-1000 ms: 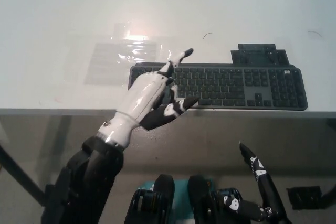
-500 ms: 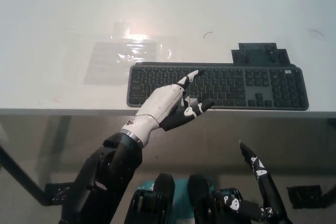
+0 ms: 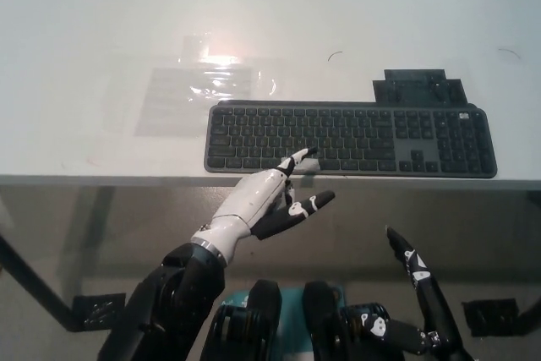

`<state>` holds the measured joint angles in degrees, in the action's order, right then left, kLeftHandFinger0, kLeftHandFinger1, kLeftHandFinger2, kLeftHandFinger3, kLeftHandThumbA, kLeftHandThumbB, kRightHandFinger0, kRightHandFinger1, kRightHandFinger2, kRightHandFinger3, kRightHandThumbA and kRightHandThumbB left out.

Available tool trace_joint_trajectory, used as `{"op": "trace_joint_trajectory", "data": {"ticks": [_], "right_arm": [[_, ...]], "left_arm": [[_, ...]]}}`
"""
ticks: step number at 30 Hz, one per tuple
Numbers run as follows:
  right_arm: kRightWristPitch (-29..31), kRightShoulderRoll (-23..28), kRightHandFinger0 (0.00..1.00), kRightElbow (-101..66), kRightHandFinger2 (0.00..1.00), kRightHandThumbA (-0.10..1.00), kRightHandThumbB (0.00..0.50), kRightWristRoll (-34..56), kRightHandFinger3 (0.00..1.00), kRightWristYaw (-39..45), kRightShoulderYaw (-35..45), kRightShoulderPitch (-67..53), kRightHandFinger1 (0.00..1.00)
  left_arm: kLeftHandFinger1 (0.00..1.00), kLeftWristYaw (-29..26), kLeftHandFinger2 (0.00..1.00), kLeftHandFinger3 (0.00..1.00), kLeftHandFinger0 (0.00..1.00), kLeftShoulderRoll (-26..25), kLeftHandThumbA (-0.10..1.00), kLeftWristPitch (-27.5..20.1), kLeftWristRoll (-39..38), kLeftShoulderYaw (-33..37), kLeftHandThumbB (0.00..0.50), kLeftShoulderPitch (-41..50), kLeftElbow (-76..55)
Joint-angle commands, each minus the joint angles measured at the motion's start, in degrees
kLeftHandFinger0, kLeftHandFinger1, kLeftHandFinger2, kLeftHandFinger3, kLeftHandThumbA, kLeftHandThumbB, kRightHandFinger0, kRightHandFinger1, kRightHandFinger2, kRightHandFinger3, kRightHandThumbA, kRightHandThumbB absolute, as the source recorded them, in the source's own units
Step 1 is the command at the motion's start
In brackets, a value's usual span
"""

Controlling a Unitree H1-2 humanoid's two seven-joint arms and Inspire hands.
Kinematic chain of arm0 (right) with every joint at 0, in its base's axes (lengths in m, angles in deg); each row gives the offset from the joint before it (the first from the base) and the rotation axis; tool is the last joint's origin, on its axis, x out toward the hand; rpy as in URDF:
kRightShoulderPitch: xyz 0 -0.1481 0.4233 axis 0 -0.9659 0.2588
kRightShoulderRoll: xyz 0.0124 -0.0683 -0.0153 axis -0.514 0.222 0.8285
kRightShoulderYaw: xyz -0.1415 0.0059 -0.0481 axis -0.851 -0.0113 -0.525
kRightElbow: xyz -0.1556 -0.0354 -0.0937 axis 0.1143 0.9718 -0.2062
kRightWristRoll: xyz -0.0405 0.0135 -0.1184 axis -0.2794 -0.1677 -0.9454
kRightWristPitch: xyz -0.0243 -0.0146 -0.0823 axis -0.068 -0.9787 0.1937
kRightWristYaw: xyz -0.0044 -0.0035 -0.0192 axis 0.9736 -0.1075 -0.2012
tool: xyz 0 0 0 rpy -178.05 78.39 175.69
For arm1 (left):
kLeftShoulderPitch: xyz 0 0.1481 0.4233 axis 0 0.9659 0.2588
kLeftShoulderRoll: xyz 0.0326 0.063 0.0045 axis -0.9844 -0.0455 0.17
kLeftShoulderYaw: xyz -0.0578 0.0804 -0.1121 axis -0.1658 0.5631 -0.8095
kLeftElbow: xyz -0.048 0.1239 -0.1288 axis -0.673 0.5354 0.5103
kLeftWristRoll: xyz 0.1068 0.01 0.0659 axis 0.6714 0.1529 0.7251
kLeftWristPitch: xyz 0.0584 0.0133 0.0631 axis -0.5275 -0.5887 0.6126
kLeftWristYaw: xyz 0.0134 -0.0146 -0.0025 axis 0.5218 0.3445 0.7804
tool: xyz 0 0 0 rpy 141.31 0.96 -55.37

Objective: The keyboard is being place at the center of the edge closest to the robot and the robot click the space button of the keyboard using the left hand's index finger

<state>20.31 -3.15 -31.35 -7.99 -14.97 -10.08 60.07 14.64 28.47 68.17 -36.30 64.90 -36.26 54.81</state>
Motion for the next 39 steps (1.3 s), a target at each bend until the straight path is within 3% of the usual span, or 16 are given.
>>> {"op": "trace_joint_trajectory", "data": {"ticks": [1,22,25,29,32,39], "right_arm": [[2.96,0.11,1.0,-1.11,1.0,1.0,0.352,0.44,1.0,-0.62,-0.12,0.51,1.0],[2.96,0.27,1.0,-1.2,1.0,1.0,0.36,0.13,1.0,-0.71,-0.44,0.06,1.0],[2.96,0.23,1.0,-1.38,1.0,1.0,0.377,0.45,1.0,-0.33,-0.32,-0.05,1.0],[2.96,0.48,1.0,-1.41,1.0,1.0,0.349,0.45,1.0,-0.34,-0.5,0.44,1.0],[2.96,0.53,1.0,-1.33,1.0,1.0,0.357,0.15,1.0,-0.47,-0.41,0.41,1.0],[2.96,0.61,1.0,-1.32,1.0,1.0,0.36,-0.59,1.0,-0.93,-0.28,0.67,1.0]], "left_arm": [[0.06,-2.62,0.24,1.0,0.0,-0.52,1.0,-0.56,0.12,-0.98,0.332,-1.43,0.31],[0.14,-3.84,0.27,1.0,0.0,0.46,1.0,-1.06,-0.18,-0.78,0.355,-5.65,7.03],[0.15,-4.57,0.27,1.0,0.01,0.58,1.0,-1.71,0.16,-0.24,0.345,-5.85,9.77],[0.16,-6.32,0.28,1.0,0.0,0.63,1.0,-2.92,1.06,0.95,0.351,-5.61,13.43],[0.16,-7.56,0.27,1.0,0.0,1.02,1.0,-3.65,1.24,1.56,0.367,-5.38,16.51],[0.18,-11.14,0.27,1.0,0.04,1.03,1.0,-6.39,1.66,2.88,0.35,-4.73,24.56]]}}
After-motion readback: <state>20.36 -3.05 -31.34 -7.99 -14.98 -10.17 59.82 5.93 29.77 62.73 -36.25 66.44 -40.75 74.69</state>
